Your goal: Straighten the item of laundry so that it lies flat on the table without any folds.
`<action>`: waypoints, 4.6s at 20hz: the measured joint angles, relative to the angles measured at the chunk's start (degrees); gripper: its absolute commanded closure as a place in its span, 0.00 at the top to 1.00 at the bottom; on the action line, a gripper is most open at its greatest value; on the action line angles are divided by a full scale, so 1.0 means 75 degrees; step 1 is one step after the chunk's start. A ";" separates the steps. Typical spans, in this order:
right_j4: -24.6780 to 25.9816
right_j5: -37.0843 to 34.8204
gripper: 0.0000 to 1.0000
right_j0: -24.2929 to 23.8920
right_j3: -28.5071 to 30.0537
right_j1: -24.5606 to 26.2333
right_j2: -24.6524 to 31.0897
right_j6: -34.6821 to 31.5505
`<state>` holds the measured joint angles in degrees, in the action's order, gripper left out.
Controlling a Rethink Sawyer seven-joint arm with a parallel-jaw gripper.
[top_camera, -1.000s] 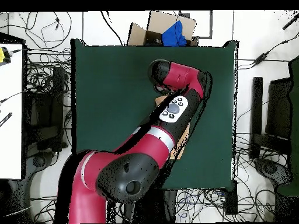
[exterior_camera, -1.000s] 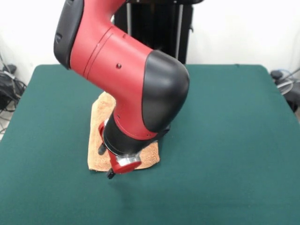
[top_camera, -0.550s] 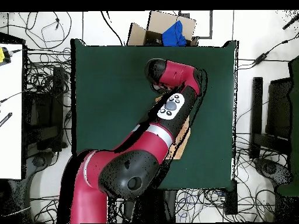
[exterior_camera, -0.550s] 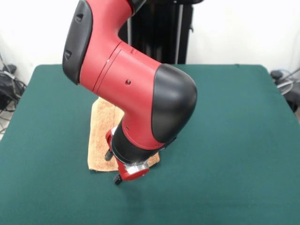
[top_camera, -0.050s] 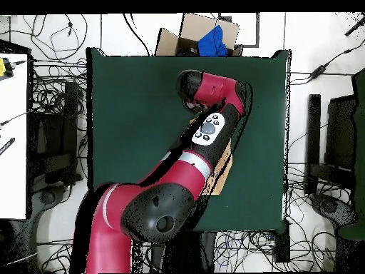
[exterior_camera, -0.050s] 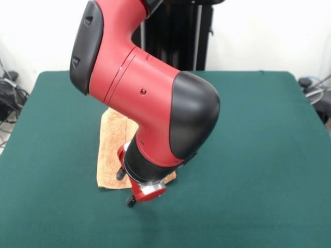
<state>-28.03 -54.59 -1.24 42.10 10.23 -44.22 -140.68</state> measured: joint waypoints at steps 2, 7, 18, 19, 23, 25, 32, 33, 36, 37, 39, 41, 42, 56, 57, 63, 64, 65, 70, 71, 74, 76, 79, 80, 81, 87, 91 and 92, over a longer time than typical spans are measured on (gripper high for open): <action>-0.0002 0.0000 1.00 0.0000 -0.0005 0.0002 -0.0001 0.0000; -0.0002 0.0000 1.00 0.0001 -0.0006 0.0004 -0.0014 0.0000; 0.0516 0.0002 1.00 -0.0022 -0.0019 0.0013 -0.0177 0.0000; 0.0587 0.0002 1.00 -0.0035 -0.0019 0.0014 -0.0177 0.0000; 0.0779 0.0002 1.00 -0.0091 -0.0019 0.0011 -0.0177 0.0000; 0.0893 0.0002 1.00 -0.0130 -0.0018 0.0006 -0.0177 0.0000; 0.0927 0.0040 1.00 -0.0205 -0.0015 0.0004 -0.0176 0.0000; 0.0927 0.0076 1.00 -0.0217 -0.0015 0.0004 -0.0176 0.0000; 0.0927 0.0149 1.00 -0.0235 -0.0013 0.0004 -0.0176 0.0000; 0.0927 0.0186 1.00 -0.0240 -0.0012 0.0004 -0.0175 0.0000; 0.0927 0.0262 1.00 -0.0246 -0.0005 0.0004 -0.0170 0.0000; 0.0927 0.0303 1.00 -0.0249 0.0001 0.0003 -0.0155 0.0000; 0.0929 0.0332 1.00 -0.0250 0.0005 0.0006 -0.0140 0.0000; 0.0929 0.0445 1.00 -0.0290 0.0067 -0.0028 -0.0012 0.0000; 0.0929 0.0445 1.00 -0.0296 0.0076 -0.0042 0.0016 0.0000; 0.0929 0.0445 1.00 -0.0299 0.0167 -0.0169 0.0230 0.0000; 0.0929 0.0445 1.00 -0.0300 0.0175 -0.0185 0.0252 0.0000; 0.0930 0.0445 1.00 -0.0300 0.0193 -0.0230 0.0326 0.0000; 0.0930 0.0445 1.00 -0.0299 0.0263 -0.0340 0.0525 0.0000; 0.0930 0.0445 1.00 -0.0300 0.0283 -0.0359 0.0548 0.0000; 0.0931 0.0445 1.00 -0.0299 0.0384 -0.0459 0.0668 0.0000; 0.0932 0.0445 1.00 -0.0300 0.0413 -0.0494 0.0691 0.0000; 0.0932 0.0445 1.00 -0.0299 0.0413 -0.0527 0.0691 0.0000; 0.0932 0.0445 1.00 -0.0299 0.0413 -0.0534 0.0691 0.0000; 0.0930 0.0440 1.00 -0.0300 0.0412 -0.0539 0.0691 0.0000; 0.0932 0.0335 1.00 -0.0332 0.0411 -0.0533 0.0692 0.0000; 0.0932 0.0335 1.00 -0.0360 0.0406 -0.0521 0.0699 0.0000; 0.0932 0.0330 1.00 -0.0366 0.0401 -0.0517 0.0699 0.0000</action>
<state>-21.05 -52.12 -3.98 45.11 6.36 -38.98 -140.68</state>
